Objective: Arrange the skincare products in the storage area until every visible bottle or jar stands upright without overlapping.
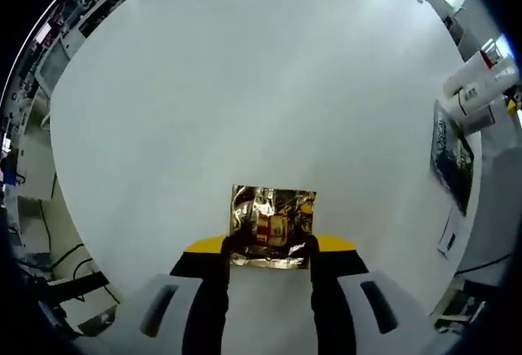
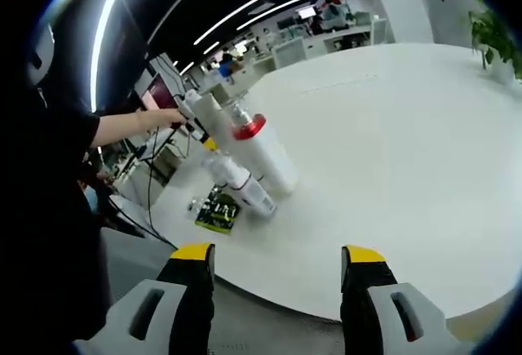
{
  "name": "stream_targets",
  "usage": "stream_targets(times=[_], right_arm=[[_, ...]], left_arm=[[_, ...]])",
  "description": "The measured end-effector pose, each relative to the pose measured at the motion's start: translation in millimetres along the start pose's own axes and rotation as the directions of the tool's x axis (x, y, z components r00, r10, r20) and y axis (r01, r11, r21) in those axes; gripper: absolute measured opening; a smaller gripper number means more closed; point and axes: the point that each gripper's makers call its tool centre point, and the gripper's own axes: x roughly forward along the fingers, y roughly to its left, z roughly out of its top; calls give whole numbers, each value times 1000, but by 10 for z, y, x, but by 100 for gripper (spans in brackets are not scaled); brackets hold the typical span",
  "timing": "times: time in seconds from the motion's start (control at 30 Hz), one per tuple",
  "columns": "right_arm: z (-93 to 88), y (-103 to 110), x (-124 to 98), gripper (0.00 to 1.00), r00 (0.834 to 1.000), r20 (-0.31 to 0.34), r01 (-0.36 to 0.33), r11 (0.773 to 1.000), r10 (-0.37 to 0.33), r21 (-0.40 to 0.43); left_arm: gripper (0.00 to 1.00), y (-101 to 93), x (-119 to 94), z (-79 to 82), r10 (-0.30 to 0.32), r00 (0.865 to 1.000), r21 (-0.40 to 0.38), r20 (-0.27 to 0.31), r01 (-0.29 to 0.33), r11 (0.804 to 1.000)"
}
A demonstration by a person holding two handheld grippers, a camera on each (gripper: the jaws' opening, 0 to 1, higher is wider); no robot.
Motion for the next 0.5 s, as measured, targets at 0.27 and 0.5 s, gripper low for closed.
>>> stream_targets(times=[0.27,0.5], right_arm=[[-6,-13,-3,63,1000,-4,2,1000,-2,-2],[-6,-14,-2,63,1000,-5,1,1000,-1,-3]], left_arm=[[37,20,10,14,3,1000,-8,19,-3,1000],[36,32,30,37,6,999,-19,50,-5,1000]])
